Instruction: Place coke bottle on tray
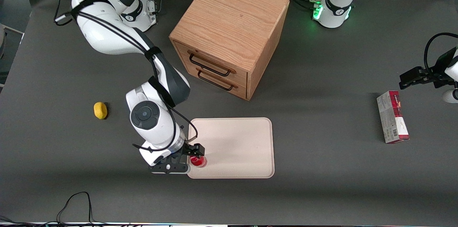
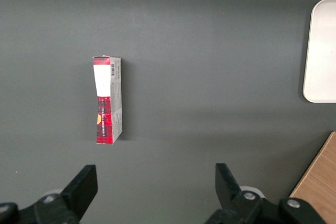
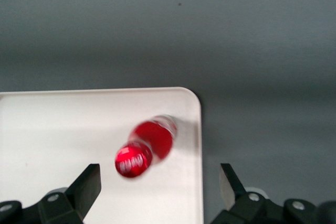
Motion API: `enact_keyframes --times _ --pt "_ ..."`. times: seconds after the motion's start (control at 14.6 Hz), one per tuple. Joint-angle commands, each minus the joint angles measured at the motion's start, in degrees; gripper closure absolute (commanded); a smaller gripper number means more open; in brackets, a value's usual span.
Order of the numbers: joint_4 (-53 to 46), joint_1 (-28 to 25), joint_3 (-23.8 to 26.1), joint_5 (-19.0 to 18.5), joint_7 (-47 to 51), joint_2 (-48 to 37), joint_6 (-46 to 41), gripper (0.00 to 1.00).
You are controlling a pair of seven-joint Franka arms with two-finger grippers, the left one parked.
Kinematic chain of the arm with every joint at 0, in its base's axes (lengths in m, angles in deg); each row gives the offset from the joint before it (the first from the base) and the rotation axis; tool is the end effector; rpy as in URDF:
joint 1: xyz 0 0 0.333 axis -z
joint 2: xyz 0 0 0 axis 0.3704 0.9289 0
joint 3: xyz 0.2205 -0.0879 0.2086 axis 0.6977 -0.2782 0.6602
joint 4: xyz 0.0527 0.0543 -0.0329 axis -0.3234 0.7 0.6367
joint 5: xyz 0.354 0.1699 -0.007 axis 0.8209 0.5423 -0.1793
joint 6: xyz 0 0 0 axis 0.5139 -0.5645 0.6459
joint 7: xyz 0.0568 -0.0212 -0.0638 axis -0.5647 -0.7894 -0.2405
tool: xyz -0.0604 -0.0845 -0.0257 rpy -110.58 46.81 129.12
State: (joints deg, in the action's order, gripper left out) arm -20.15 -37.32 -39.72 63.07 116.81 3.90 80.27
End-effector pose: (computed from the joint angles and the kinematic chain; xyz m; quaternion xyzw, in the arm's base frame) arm 0.7218 0.3337 0.3634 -0.9961 0.0212 -0.0843 0.0181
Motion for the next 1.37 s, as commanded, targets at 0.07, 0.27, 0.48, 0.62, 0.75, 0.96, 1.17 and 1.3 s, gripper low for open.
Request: enact_keyframes --times 0.07,0.27,0.48,0.62,0.75,0.96,1.17,1.3 --pt "23.5 1.1 -8.0 10.2 -1.4 -21.9 -0.9 0.0" --pt "37.1 1.2 -13.8 15.6 -8.6 -36.6 -5.1 0.0" --pt "47.5 3.8 -17.5 16.7 -10.8 -49.6 -7.7 0.0" --pt "51.9 4.7 -20.2 18.1 -15.4 -55.7 -9.5 0.0" --pt "53.7 4.7 -23.2 18.9 -17.3 -60.3 -12.4 0.0" --pt "54.2 4.7 -24.5 18.9 -17.5 -64.0 -16.2 0.0" --pt "54.8 4.6 -24.7 18.9 -18.3 -65.2 -16.7 0.0" --pt "54.7 4.7 -24.7 18.9 -18.3 -65.1 -16.7 0.0"
